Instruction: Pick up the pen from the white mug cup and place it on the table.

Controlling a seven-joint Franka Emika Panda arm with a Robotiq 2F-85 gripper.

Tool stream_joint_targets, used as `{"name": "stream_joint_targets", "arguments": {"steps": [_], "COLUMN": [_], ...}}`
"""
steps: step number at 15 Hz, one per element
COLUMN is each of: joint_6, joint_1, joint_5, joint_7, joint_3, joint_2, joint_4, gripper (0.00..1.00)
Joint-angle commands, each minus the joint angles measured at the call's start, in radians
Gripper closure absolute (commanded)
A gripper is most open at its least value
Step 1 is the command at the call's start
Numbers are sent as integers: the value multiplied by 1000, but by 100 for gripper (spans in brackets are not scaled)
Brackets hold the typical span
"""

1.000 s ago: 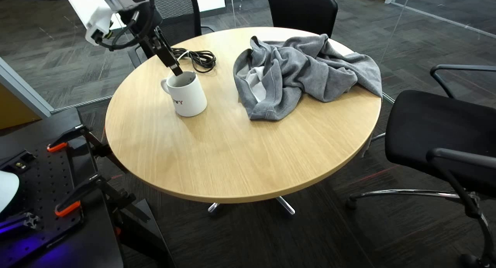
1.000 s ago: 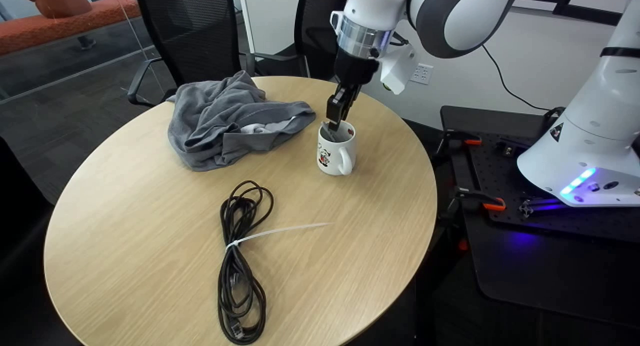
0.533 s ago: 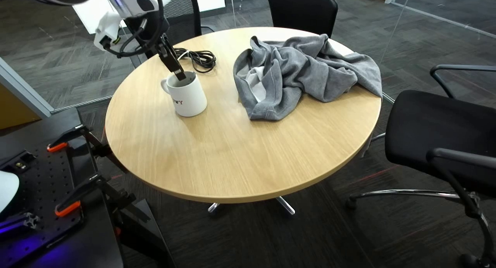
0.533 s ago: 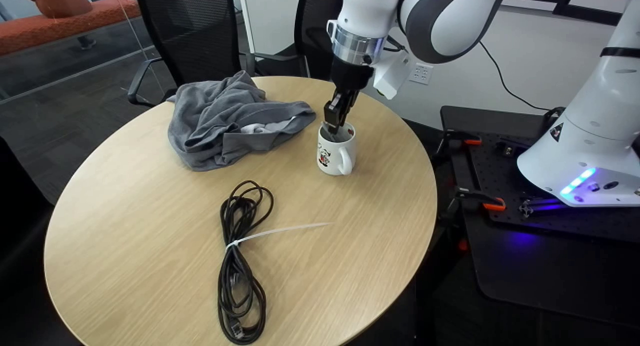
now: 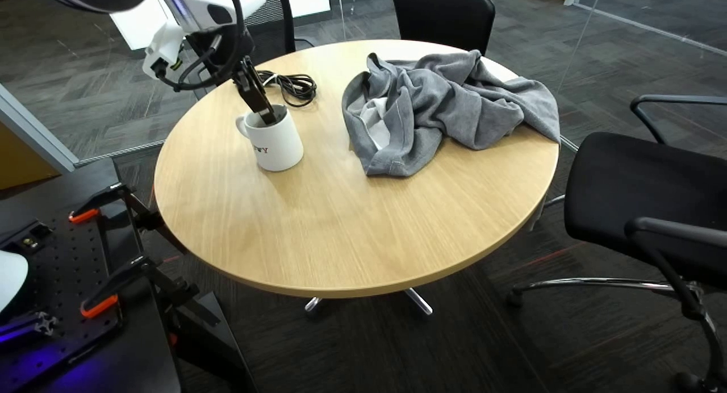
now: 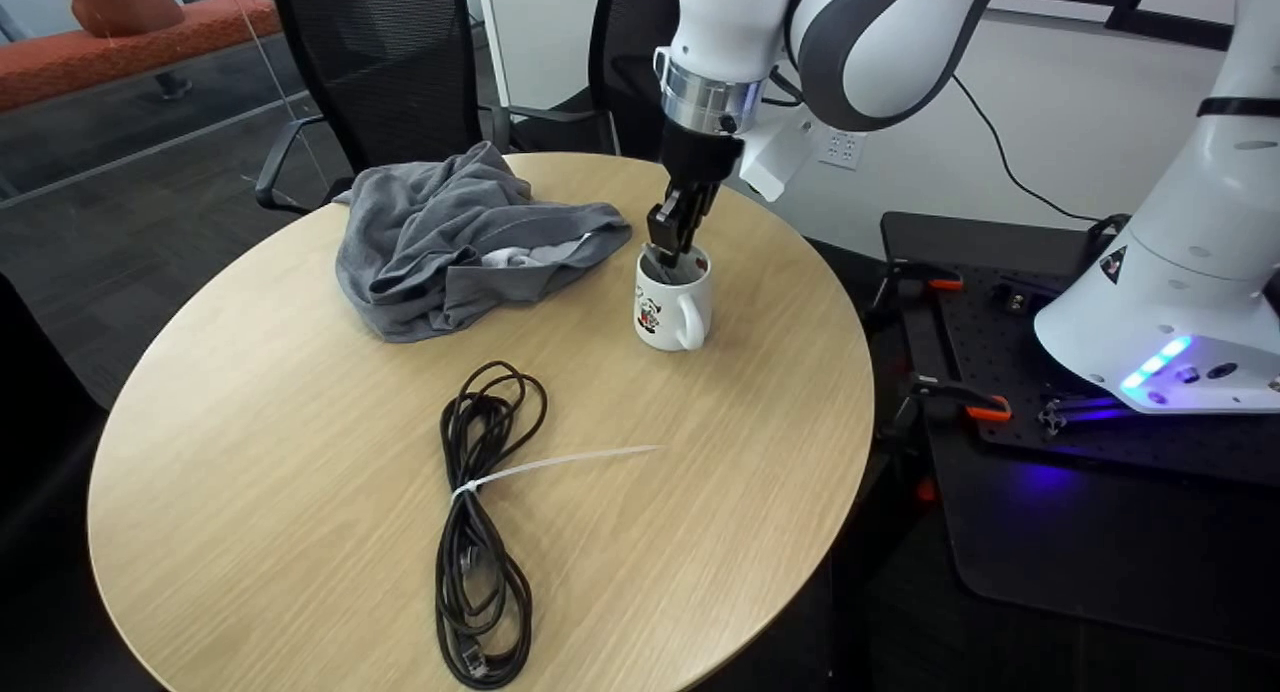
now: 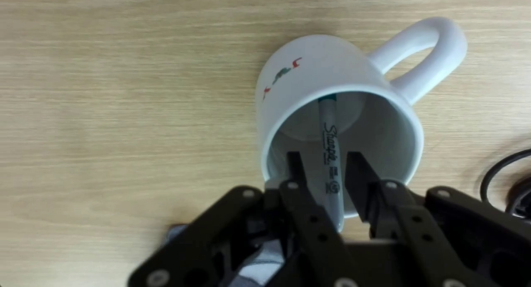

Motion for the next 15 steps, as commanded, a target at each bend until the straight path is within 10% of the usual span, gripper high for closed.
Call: {"name": "stream_joint_targets", "arguments": {"steps": [1, 15], "joint_6": [-43, -30], "joint_1": [86, 147], "joint_5": [44, 117], "joint_7": [-10, -57], "joint_3": [-76, -134], "joint_2": [28, 105], "joint_4": [38, 96], "gripper": [67, 67]}}
